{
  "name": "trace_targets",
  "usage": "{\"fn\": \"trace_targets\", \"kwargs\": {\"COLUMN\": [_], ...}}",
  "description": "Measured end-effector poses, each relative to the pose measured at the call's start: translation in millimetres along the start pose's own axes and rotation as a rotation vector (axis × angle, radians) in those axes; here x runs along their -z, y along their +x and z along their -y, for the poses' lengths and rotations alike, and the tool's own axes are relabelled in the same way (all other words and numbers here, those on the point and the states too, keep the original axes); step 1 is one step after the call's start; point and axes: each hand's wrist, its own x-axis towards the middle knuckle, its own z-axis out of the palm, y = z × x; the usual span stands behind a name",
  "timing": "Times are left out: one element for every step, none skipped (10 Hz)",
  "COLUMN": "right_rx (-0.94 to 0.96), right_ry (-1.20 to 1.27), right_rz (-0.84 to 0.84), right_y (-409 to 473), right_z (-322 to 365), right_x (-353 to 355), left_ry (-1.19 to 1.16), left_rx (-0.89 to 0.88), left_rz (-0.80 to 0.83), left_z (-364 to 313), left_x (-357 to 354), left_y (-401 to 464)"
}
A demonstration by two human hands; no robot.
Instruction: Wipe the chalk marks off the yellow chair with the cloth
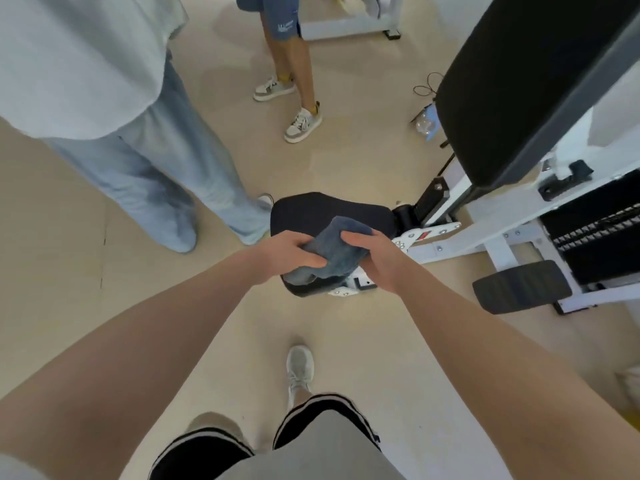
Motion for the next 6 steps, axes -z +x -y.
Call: {"fn": "trace_targets", "kwargs": {"right_rx": [-0.068, -0.149, -0.205, -0.317, -0.547, -0.486], "right_ry": [0.063, 0.028, -0.003, -0.215, -0.527, -0.481], "right_rz": [-0.168, -0.271, -0.465, -0.685, -0.687, -0.773], "right_y": [45, 94, 145, 185, 201, 191], "right_z": [11, -2, -33, -67, -93, -85], "right_x": [-1, -2, -1, -2, -14, -26], "left_ry": [-0.008, 0.108, 0.206, 0.381, 0.761, 0.876], "left_rx": [0.011, 0.013, 0.001, -0.029, -0.123, -0.136], "left_rz": [-0.125, -0.175, -0.161, 0.051, 0.39, 0.491], "left_z": [-3, 10, 39, 77, 122, 128], "left_x": [38, 66, 75, 77, 79, 92], "left_y": [42, 93, 150, 198, 221, 217]}}
